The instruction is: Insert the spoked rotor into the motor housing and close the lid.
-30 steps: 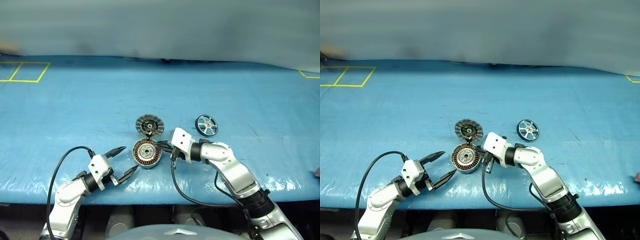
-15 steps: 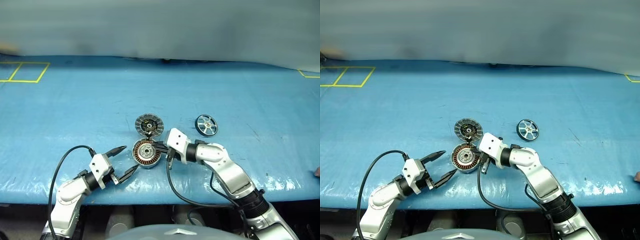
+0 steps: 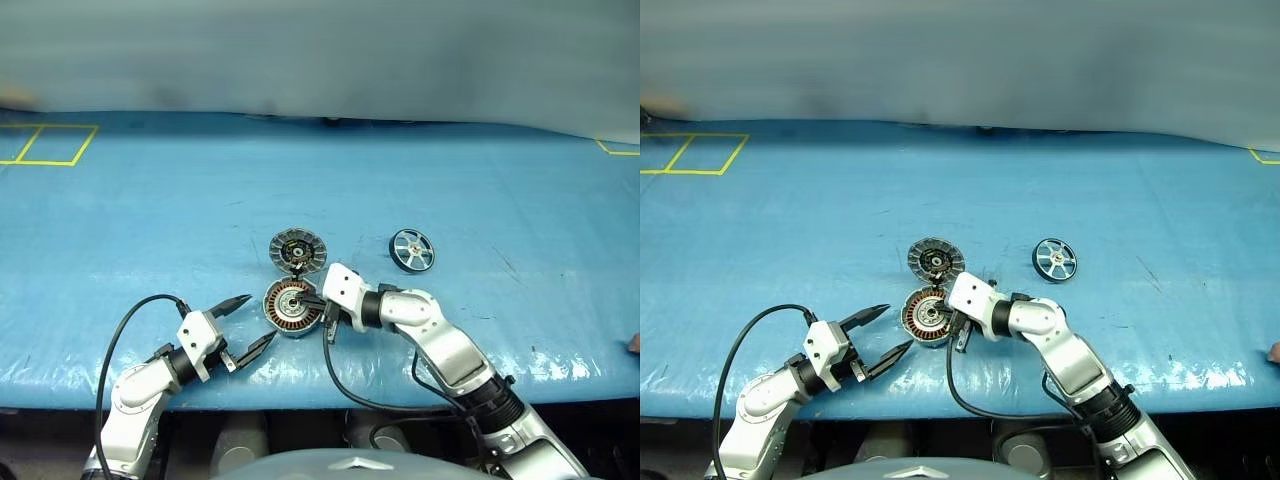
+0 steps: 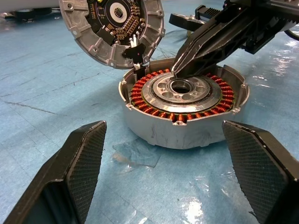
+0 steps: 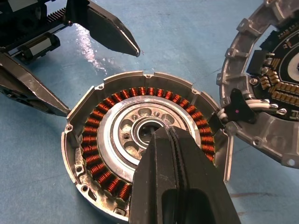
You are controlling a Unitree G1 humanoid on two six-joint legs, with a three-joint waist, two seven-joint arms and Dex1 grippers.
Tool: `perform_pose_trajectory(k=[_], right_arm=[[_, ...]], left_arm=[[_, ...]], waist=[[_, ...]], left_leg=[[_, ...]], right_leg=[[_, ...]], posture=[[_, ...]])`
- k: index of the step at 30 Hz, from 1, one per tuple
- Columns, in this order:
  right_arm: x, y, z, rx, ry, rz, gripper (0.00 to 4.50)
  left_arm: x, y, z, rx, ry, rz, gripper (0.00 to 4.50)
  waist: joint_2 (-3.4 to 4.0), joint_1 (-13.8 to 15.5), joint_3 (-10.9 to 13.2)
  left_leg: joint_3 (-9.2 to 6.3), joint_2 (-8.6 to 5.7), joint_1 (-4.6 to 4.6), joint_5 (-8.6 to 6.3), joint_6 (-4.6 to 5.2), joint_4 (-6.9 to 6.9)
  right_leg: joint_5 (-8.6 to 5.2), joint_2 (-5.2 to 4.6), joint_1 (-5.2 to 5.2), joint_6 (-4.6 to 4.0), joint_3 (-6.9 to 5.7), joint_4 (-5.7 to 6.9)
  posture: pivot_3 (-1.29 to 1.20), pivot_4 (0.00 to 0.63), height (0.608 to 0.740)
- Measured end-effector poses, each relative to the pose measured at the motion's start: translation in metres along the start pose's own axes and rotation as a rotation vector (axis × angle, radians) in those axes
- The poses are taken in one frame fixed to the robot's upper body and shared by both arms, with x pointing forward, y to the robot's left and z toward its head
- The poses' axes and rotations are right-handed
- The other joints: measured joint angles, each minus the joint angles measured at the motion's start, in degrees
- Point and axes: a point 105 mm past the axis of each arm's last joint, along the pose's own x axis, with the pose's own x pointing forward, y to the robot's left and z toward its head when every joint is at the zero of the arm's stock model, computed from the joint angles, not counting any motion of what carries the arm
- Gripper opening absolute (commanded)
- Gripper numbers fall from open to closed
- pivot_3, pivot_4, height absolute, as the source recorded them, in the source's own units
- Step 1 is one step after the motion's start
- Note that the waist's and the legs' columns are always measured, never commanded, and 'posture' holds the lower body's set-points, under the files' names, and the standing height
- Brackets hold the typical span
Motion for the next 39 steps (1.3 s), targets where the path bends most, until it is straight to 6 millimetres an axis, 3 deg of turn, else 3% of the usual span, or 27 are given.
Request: perform_pose_trajectory(k=[15,29,35,39], right_arm=[[0.003,-0.001,0.001,-0.031,0.009,0.005,0.02],[0.005,-0.002,0.001,-0.169,0.051,0.007,0.02],[0.002,-0.001,0.002,-0.055,-0.001,-0.011,0.02],[-0.013,-0.008,0.012,0.024,-0.076,-0.053,0.02]], left_arm=[[-0.001,0.0,-0.002,-0.004,0.005,0.005,4.2],[-0.002,-0.001,-0.003,-0.007,0.008,0.006,4.2],[-0.002,-0.001,-0.003,-0.007,0.007,0.006,4.2],[-0.002,-0.001,-0.003,-0.006,0.005,0.005,4.2]], waist=[[0.0,-0.03,0.0],[-0.01,-0.03,-0.01],[-0.01,0.01,0.0],[0.0,0.04,0.0]], left_leg=[[0.0,0.01,0.02,0.0,0.0,0.01],[0.0,0.0,0.06,0.0,0.0,0.01],[0.0,0.0,0.01,0.0,0.0,0.0],[0.0,0.0,-0.03,0.0,0.0,0.02]], right_leg=[[0.0,0.01,0.01,0.0,0.0,0.01],[0.0,0.0,0.06,0.0,0.0,0.01],[0.0,0.0,0.01,0.0,0.0,0.01],[0.0,-0.01,-0.01,0.0,0.0,0.0]], posture=[[0.0,0.15,0.74],[0.0,0.15,0.74],[0.0,0.15,0.74],[0.0,0.15,0.74]])
